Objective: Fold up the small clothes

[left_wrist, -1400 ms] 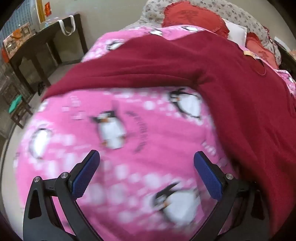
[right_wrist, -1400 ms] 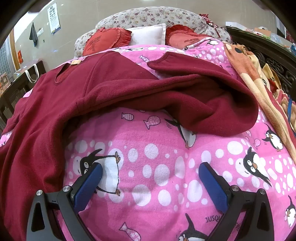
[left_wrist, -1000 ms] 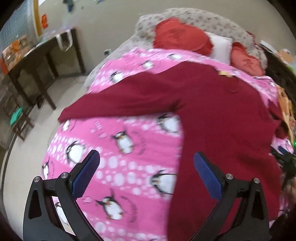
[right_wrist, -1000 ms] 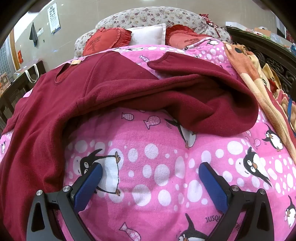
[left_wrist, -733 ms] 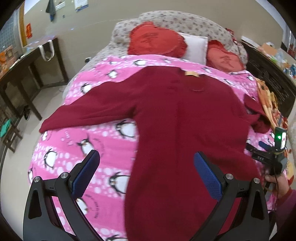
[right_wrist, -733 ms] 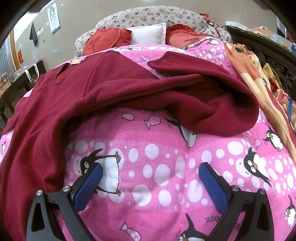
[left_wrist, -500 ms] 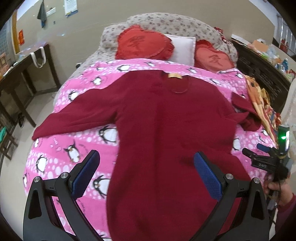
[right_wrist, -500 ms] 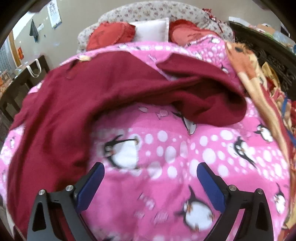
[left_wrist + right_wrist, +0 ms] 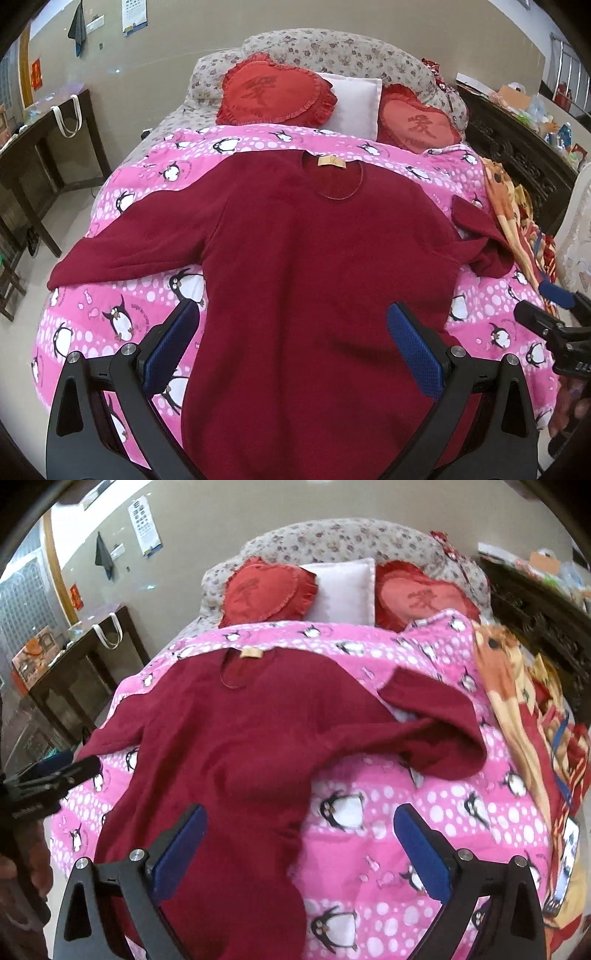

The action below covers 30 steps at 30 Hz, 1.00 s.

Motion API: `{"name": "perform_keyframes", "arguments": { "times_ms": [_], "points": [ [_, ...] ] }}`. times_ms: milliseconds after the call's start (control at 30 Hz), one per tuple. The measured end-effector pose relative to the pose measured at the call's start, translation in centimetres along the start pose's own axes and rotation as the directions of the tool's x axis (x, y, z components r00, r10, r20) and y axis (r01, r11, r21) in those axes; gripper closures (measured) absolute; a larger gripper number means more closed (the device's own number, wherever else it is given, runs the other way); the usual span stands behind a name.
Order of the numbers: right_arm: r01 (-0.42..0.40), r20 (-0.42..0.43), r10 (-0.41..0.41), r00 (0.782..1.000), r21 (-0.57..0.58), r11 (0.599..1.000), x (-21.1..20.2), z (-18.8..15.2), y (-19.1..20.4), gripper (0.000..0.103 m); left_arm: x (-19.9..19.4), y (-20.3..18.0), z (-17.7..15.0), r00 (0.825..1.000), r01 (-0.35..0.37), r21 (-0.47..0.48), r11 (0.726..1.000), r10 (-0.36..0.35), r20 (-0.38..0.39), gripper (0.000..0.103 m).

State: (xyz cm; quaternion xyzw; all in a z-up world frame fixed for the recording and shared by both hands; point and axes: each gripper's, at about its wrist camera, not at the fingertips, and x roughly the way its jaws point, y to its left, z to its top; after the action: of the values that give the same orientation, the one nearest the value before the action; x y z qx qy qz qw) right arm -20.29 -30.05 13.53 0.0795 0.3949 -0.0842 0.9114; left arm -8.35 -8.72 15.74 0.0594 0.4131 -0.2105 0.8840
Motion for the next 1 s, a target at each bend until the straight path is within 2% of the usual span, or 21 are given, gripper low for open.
{"name": "perform_keyframes", "arguments": {
  "times_ms": [167, 367, 533, 600, 700, 867, 1000],
  "points": [
    [-0.012, -0.008, 0.012, 1.0, 0.012, 1.0, 0.0, 1.3, 1.9, 0.003, 0.9, 0.9, 0.3, 1.0, -0.012, -0.021, 1.0, 0.012, -0.003, 0.001],
    [-0.141, -0.034, 0.146, 0.989, 0.108, 0.984, -1.4, 2.0, 3.5, 0.003, 1.7, 2.0, 0.5, 1.0, -0.024, -0.045, 0.999, 0.024, -0.012, 0.001],
    [-0.099, -0.038, 0.102, 0.994, 0.064, 0.993, -1.7, 2.7, 4.9, 0.003, 2.0, 2.5, 0.5, 0.999, -0.034, -0.046, 0.998, 0.034, -0.015, 0.001],
    [-0.137, -0.079, 0.144, 0.986, 0.095, 0.986, -1.8, 3.3, 5.2, 0.003, 1.9, 2.9, 0.5, 0.999, -0.035, -0.049, 0.998, 0.034, -0.017, 0.001],
    [-0.217, -0.084, 0.225, 0.971, 0.1, 0.971, -3.6, 4.8, 5.6, 0.003, 1.7, 3.5, 0.7, 0.999, -0.036, -0.052, 0.998, 0.036, -0.014, 0.001],
    [-0.232, -0.027, 0.234, 0.972, 0.06, 0.971, -7.5, 6.8, 6.3, 0.003, 1.2, 4.4, 1.1, 0.999, -0.045, -0.073, 0.996, 0.045, -0.005, 0.001],
    [-0.249, -0.014, 0.249, 0.968, 0.042, 0.968, -9.8, 7.6, 6.7, 0.003, 0.9, 4.9, 1.1, 0.999, -0.042, -0.086, 0.995, 0.042, -0.003, 0.001]
  ]
}}
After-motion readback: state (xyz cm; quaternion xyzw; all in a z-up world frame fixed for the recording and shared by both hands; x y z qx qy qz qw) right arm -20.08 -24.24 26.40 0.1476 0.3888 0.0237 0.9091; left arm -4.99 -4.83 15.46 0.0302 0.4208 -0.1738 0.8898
